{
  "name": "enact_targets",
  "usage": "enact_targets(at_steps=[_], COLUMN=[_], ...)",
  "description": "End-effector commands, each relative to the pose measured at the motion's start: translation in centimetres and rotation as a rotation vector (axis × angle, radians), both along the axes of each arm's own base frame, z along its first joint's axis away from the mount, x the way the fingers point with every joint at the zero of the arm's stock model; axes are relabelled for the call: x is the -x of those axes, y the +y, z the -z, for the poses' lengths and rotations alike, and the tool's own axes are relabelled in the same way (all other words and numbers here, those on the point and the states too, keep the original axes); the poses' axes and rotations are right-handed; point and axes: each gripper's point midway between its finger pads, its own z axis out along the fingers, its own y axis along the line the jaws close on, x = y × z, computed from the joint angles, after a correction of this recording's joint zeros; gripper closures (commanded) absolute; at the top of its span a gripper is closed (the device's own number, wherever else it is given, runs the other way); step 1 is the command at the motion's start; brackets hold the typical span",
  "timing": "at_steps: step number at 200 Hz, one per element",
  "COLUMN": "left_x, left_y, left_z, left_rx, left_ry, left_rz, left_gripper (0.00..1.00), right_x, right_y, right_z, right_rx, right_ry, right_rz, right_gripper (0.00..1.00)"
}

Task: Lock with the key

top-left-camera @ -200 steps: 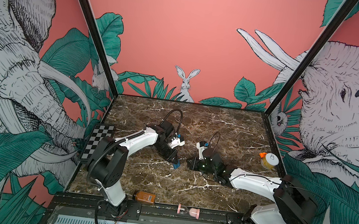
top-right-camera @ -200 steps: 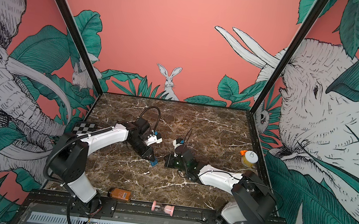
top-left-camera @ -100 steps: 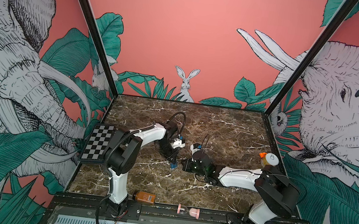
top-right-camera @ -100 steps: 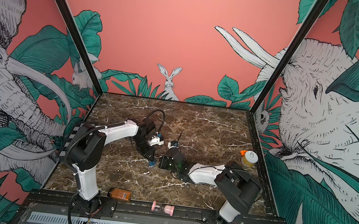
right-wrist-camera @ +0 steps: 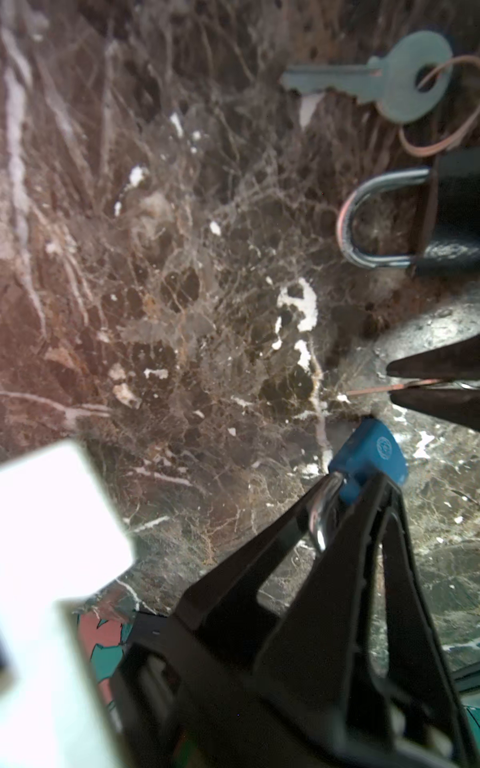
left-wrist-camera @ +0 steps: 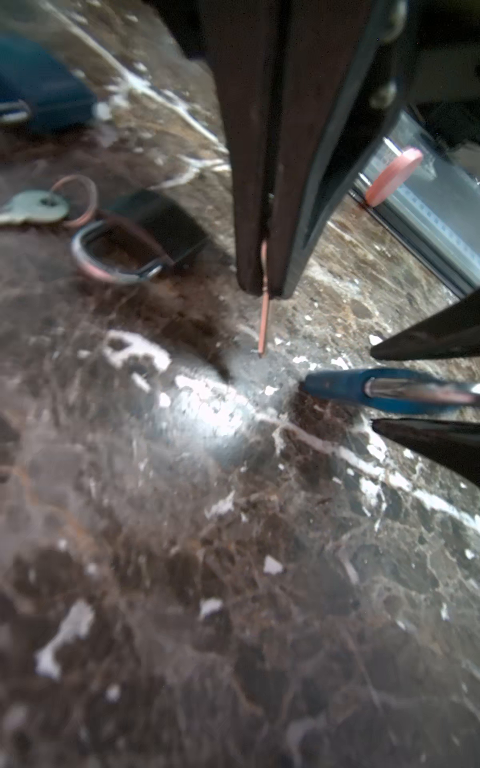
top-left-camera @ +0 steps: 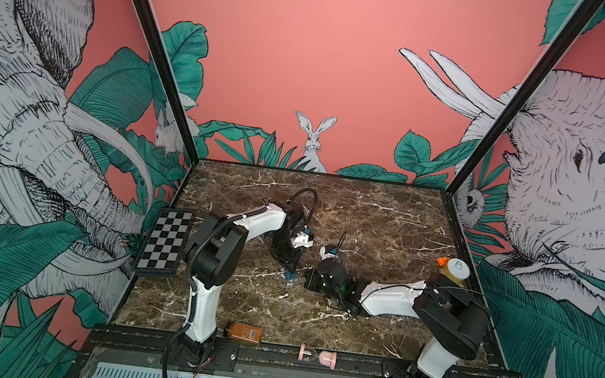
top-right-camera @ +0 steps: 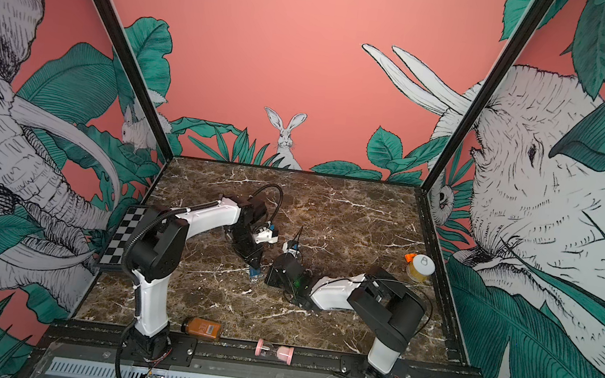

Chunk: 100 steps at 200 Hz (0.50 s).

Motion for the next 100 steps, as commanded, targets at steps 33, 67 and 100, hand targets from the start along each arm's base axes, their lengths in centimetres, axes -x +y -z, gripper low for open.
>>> enact_targets(at_steps=[33,67,100], left_x=[-0.6,-1.2,-1.7], left_y=[0.4,0.2,0.4], left_z=[1.0,0.9,0.7], left_rx=[-0.047,-0.045,-0.057], left_ry=[0.006,-0.017,-0.044], left_rz=[0.035,0.031,0.034], left_gripper=[0.58,0.57,0.46], right_x=[-0.9,-1.0,-1.0], right_y=[1.0,1.0,1.1], right_z=[-0.1,0.6,0.9], right_rx=[-0.024,-0.022,-0.024], right_ry=[-0.020,-0.008,0.003], right_rz=[0.033,0.049,0.052], right_gripper=[1.00,0.97,0.86])
